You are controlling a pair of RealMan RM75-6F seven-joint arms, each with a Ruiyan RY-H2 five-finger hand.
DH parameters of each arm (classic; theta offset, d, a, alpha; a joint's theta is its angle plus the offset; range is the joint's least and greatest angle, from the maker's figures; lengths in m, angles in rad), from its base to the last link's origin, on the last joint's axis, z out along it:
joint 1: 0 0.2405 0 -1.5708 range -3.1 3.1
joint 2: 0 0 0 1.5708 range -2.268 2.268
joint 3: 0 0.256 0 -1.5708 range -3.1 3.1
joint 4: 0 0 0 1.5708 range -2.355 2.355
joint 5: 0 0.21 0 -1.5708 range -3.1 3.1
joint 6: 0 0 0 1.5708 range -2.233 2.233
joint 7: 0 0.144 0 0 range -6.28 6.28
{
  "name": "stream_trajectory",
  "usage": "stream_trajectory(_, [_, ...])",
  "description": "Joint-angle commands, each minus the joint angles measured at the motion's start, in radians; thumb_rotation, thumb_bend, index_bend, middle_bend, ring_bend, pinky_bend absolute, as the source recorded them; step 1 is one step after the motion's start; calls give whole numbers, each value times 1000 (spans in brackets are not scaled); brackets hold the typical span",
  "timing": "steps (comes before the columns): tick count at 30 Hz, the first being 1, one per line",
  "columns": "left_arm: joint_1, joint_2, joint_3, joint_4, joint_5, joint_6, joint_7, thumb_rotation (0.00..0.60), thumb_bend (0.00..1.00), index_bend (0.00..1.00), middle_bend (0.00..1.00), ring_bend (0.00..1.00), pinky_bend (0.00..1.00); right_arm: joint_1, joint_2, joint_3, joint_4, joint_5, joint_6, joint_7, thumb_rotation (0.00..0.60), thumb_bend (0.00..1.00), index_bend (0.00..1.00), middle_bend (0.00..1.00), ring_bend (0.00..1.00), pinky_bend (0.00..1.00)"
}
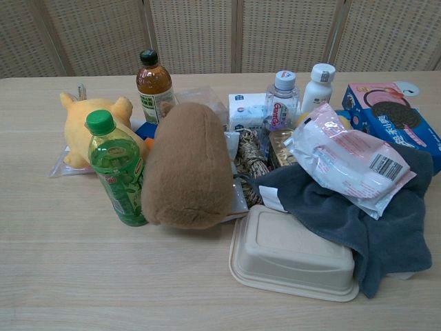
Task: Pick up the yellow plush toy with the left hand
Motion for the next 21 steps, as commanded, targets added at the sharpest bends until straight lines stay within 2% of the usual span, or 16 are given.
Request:
stream_trajectory(1, [-2,-1,3,-2,-2,-3,-1,600,368,0,0,0,0,1,1,2,-1,1,-2,2,300,438,0,0,0,0])
stream_trajectory(9, [-15,11,10,-16,-6,-22,-14,600,365,0,0,0,0,3,3,6,1,-5,2,11,301,436,0,0,0,0])
stream_trajectory(15, [-76,7,9,-5,-13,-113,13,600,338,0,0,0,0,-1,1,7,3,-1,6,13,299,439,0,0,0,0])
stream_trajectory(21, [-180,-54,-15,45,-19,-233,32,600,336,0,0,0,0,-6,13,9,-7,4,9,6,302,438,0,0,0,0])
